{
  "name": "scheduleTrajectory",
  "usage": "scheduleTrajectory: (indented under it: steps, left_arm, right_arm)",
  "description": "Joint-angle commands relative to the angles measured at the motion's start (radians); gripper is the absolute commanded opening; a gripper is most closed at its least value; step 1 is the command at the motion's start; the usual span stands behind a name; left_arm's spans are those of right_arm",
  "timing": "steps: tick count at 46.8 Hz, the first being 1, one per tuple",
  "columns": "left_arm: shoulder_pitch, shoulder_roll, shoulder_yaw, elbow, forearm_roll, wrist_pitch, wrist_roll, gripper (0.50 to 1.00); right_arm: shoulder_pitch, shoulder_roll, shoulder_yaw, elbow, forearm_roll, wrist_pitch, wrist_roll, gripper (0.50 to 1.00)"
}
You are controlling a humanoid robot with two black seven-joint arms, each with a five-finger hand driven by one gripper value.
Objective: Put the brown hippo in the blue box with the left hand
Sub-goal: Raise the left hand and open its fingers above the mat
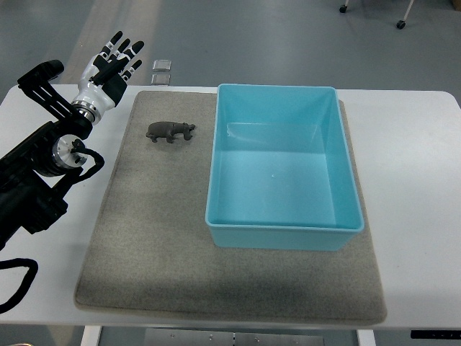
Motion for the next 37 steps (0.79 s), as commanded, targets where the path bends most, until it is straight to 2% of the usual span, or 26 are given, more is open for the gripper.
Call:
scheduleTrajectory:
  steps: [1, 18, 33, 37]
  left_arm:
    - [-0.002, 0.005, 0.001, 0.001, 0.0, -0.005, -0.001, 0.996]
    - [-0.024, 0.018, 0.006, 0.004, 0.008, -0.008, -0.002, 0.996]
    - [-0.109, 0.11, 0.241, -0.016, 0.137, -0.011, -0.002, 0.994]
    - [-0.113, 0.118, 0.245, -0.016, 0.138, -0.051, -0.002, 0.996]
  right_arm:
    - [0.0, 0.0, 0.0, 0.0, 0.0, 0.0, 0.0, 0.936]
    - [0.0, 0.0, 0.0, 0.0, 0.0, 0.0, 0.0, 0.936]
    - [0.0, 0.0, 0.0, 0.0, 0.0, 0.0, 0.0, 0.936]
    - [0.0, 0.0, 0.0, 0.0, 0.0, 0.0, 0.0, 0.936]
